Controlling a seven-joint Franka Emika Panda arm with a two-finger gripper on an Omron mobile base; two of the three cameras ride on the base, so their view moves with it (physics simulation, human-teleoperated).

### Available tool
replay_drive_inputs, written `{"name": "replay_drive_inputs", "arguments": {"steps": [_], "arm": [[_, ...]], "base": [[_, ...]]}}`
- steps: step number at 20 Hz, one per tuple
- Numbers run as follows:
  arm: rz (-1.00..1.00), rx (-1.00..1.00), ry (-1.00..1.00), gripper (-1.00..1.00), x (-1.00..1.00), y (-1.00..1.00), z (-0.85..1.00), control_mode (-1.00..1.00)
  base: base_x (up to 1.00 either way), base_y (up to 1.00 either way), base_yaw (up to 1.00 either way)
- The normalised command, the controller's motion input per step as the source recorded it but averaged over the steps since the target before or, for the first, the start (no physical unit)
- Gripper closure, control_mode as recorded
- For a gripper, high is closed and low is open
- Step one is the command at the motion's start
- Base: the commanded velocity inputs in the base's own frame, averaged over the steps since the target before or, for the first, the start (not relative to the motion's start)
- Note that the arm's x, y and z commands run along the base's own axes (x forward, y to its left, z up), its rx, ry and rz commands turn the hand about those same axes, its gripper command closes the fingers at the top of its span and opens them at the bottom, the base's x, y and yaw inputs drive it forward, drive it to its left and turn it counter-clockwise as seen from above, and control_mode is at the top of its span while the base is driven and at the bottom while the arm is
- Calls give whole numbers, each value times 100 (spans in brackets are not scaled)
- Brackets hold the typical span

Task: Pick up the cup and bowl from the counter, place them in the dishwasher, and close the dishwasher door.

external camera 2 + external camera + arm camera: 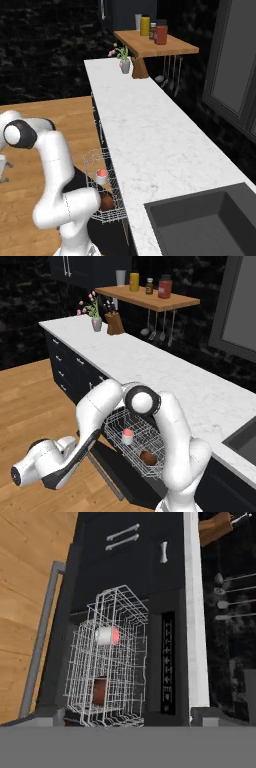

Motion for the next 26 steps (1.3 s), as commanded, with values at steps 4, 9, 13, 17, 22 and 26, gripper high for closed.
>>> {"name": "replay_drive_inputs", "arguments": {"steps": [4,9,13,17,22,26], "arm": [[-5,-26,-23,-100,0,15,-85,-100],[-14,-22,-6,-100,16,1,-64,-100],[-20,-21,-1,-100,49,-3,-70,-100],[-20,-16,0,-100,62,-13,-77,-100],[-19,-11,0,-100,54,-26,-83,-100],[-15,-7,0,-100,40,-31,-76,-100]], "base": [[0,0,0],[0,0,0],[0,0,0],[0,0,0],[0,0,0],[0,0,0]]}}
